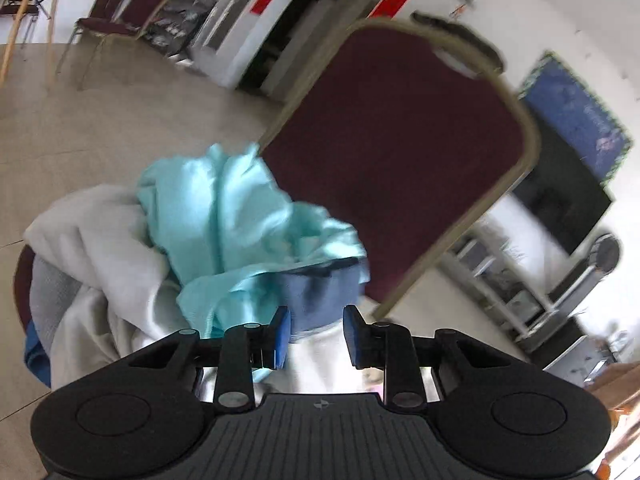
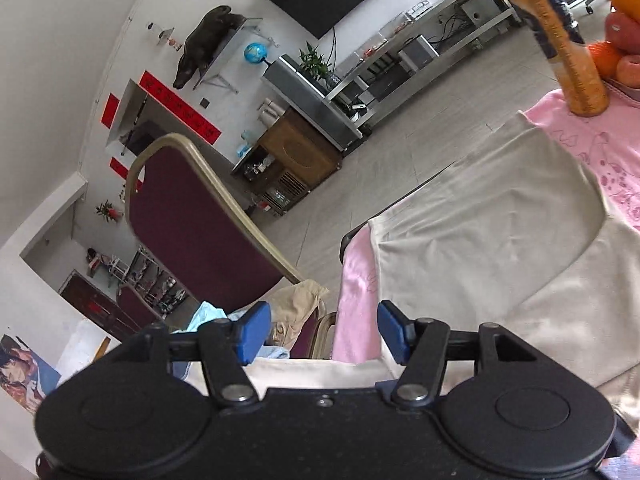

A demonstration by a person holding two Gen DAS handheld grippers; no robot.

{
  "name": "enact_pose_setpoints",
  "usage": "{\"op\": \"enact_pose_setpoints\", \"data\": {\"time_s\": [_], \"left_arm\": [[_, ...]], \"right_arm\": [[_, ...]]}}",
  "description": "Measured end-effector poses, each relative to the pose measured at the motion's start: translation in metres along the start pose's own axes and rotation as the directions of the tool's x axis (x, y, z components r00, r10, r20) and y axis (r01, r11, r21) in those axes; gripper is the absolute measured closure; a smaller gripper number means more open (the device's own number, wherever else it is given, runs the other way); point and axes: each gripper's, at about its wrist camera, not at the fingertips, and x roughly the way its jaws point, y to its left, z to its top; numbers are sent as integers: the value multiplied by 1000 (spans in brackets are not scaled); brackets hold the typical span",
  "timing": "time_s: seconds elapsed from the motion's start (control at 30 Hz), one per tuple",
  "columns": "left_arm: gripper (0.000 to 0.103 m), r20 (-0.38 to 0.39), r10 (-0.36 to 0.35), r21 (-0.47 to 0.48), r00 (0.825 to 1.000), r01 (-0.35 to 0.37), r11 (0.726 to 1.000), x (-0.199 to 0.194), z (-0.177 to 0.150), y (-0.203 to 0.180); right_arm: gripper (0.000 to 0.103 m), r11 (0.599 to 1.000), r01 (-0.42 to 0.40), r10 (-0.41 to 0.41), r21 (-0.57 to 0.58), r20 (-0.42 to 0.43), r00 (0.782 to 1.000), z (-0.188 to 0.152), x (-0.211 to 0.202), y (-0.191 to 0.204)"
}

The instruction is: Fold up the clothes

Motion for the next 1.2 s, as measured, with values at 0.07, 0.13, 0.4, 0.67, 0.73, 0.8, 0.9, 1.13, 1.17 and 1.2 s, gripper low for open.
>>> {"op": "enact_pose_setpoints", "data": {"time_s": [0.07,0.13,0.4,0.67,0.73,0.8,0.9,1.13,1.17,1.2], "left_arm": [[77,-8,8,-7,1000,-8,1000,9,1,1],[76,-17,40,12,999,-40,999,15,2,1],[102,45,95,158,994,-101,982,14,4,-14],[102,124,45,422,991,-94,902,-38,-35,-88],[102,127,3,499,992,-67,864,-54,-55,-115],[102,112,-34,550,993,-33,834,-65,-77,-141],[102,81,-87,615,993,19,789,-79,-111,-179],[102,18,-211,785,977,117,608,-102,-201,-272],[102,-2,-223,803,975,134,581,-103,-218,-283],[102,-27,-231,815,973,155,558,-102,-235,-292]], "right_arm": [[45,1000,2,-2,-18,0,1000,-3,0,5],[45,999,5,-5,-35,2,1000,-5,0,10],[44,1000,12,-12,-17,8,1000,-7,-4,5],[44,1000,28,-28,10,49,998,14,-38,-30],[43,998,63,-63,4,67,996,24,-53,-47],[39,995,103,-102,-13,78,992,32,-65,-65],[38,981,185,-180,-56,80,980,40,-77,-100],[39,956,274,-280,107,43,959,42,-86,-204],[39,954,255,-262,157,27,965,46,-87,-213],[39,953,237,-245,189,20,969,48,-88,-219]]}}
